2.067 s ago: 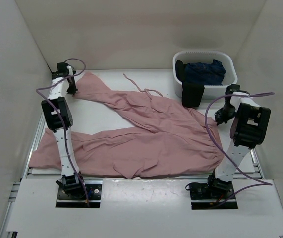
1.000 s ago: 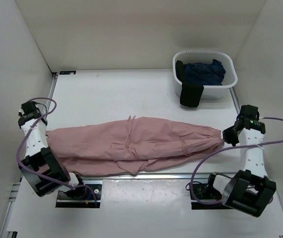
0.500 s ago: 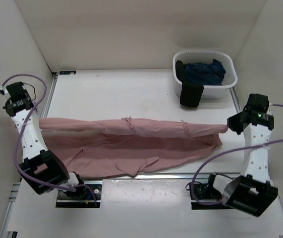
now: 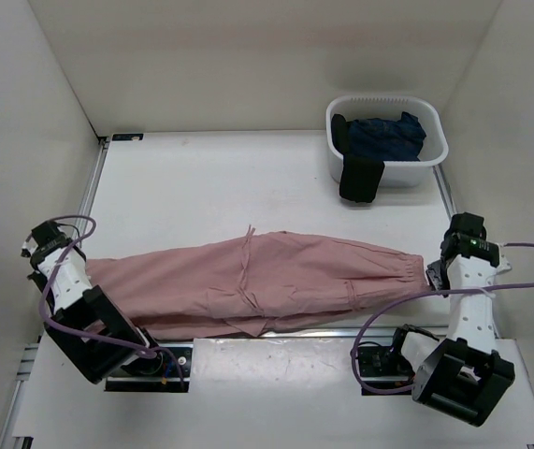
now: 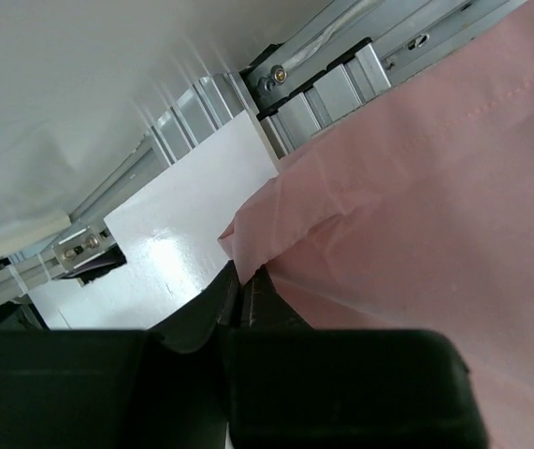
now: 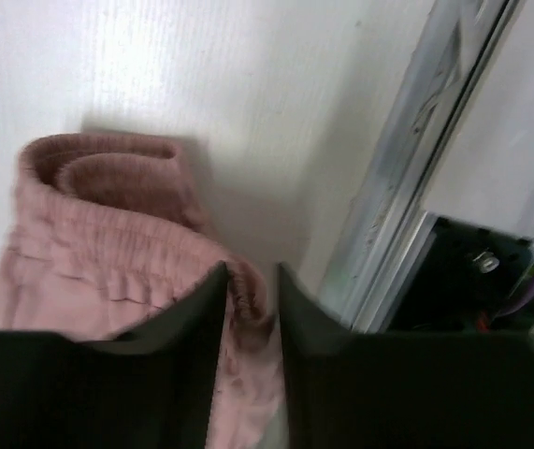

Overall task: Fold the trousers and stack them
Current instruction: Fold the trousers

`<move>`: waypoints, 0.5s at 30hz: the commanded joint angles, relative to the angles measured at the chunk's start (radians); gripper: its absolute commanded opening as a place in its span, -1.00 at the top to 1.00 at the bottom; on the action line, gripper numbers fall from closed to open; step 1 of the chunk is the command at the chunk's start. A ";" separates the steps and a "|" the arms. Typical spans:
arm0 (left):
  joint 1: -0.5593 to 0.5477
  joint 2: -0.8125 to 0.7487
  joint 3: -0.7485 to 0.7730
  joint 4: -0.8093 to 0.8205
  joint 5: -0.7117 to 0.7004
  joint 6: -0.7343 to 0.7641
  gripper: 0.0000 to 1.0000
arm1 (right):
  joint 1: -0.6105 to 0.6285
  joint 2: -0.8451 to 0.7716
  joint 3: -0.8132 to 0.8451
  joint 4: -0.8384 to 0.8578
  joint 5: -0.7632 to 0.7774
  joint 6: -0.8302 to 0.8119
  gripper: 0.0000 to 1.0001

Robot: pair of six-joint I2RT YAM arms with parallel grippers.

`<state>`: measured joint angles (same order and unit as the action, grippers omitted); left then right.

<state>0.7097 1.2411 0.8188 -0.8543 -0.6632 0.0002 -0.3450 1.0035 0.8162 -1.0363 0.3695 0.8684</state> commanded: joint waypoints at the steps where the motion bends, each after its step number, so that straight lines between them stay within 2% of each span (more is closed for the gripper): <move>1: 0.023 -0.008 -0.035 0.041 -0.030 0.000 0.72 | -0.005 0.007 -0.032 0.013 0.109 0.017 0.24; 2: 0.036 -0.008 -0.047 0.041 -0.039 0.000 0.68 | -0.005 0.007 -0.041 0.013 0.109 0.017 -0.03; 3: 0.036 -0.008 -0.073 0.050 -0.039 0.000 0.54 | -0.005 0.007 -0.054 0.013 0.109 0.027 -0.28; 4: 0.048 -0.008 -0.085 0.064 -0.048 0.000 0.04 | -0.005 0.007 -0.054 0.013 0.109 0.027 -0.61; 5: 0.048 0.001 -0.086 0.064 -0.059 0.000 -0.14 | -0.005 0.007 -0.054 0.013 0.109 0.027 -0.70; 7: 0.048 0.001 -0.069 0.064 -0.059 0.000 -0.42 | -0.005 0.007 -0.013 0.025 0.109 0.009 -0.78; 10: 0.048 0.011 0.052 0.064 -0.069 0.000 -0.48 | 0.017 0.018 0.078 0.063 0.109 -0.077 -0.82; 12: 0.007 0.011 0.132 0.020 -0.069 0.000 -0.50 | 0.064 0.027 0.121 0.085 0.095 -0.141 -0.82; 15: -0.082 0.035 0.281 -0.069 0.012 0.000 -0.50 | 0.226 0.069 0.198 0.096 0.130 -0.164 -0.66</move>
<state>0.7017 1.2819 0.9855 -0.8696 -0.6956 0.0032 -0.2256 1.0485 0.9371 -0.9882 0.4622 0.7692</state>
